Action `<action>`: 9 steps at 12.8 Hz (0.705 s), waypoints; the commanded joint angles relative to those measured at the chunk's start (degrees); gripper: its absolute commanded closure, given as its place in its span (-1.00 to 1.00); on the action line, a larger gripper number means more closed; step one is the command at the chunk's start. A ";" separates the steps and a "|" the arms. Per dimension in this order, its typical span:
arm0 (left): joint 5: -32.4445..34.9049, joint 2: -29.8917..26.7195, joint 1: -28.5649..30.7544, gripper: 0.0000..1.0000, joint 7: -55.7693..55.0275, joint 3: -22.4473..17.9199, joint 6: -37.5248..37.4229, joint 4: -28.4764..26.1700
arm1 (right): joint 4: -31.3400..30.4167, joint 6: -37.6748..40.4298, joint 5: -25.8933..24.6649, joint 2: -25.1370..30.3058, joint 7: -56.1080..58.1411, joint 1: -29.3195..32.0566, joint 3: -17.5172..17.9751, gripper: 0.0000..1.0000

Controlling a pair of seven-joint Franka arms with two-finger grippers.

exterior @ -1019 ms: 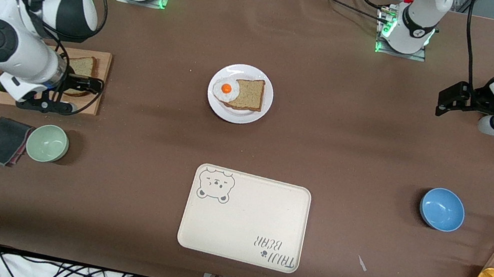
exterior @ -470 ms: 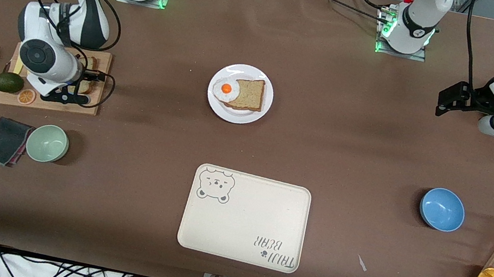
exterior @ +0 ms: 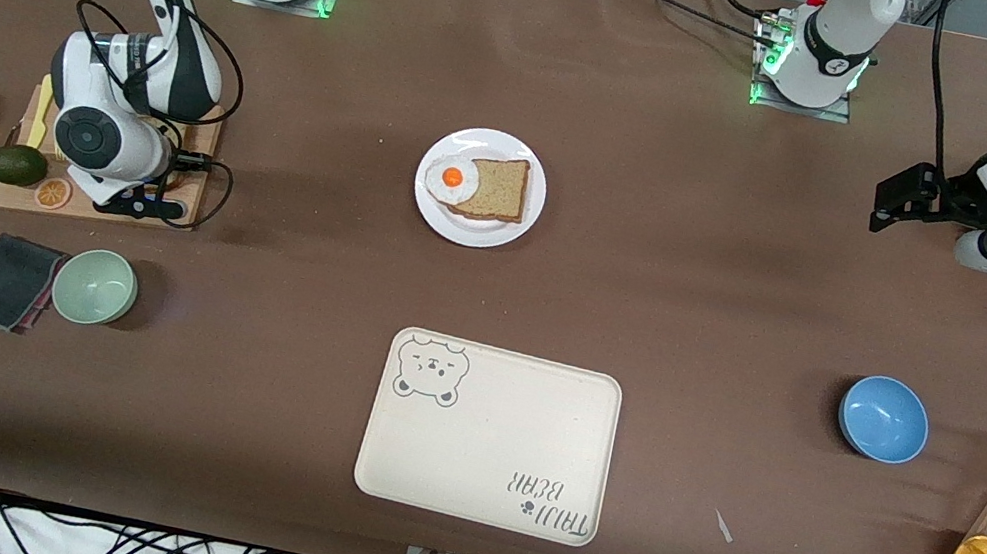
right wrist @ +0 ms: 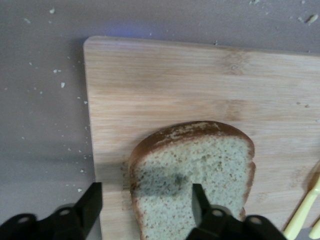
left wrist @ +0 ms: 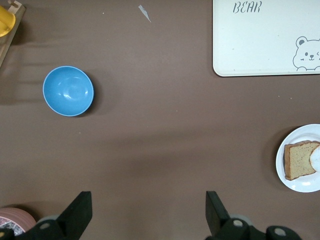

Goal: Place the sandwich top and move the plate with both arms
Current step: 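Close the right gripper on the bread slice's crust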

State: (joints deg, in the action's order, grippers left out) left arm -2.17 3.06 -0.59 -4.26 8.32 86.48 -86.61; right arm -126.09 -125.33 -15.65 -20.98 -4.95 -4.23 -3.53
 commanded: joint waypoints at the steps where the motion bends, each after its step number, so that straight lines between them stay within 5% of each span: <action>1: 0.42 0.37 -0.38 -1.00 -0.04 0.20 0.10 0.83 | 0.59 -0.88 -0.17 -0.99 -1.12 0.37 0.19 0.44; 5: 0.42 0.37 -0.38 -1.00 -0.04 0.20 0.10 0.83 | 0.67 -0.88 -0.17 -1.69 -3.05 0.37 0.19 1.00; 9: 0.42 0.37 -0.38 -1.00 -0.04 0.20 0.10 0.83 | 2.07 0.26 -0.08 -1.61 -3.14 0.37 0.28 1.00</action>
State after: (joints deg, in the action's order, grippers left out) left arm -2.17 3.06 -0.74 -4.26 8.42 86.48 -86.61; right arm -125.72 -125.39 -15.62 -21.43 -7.26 -4.17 -3.49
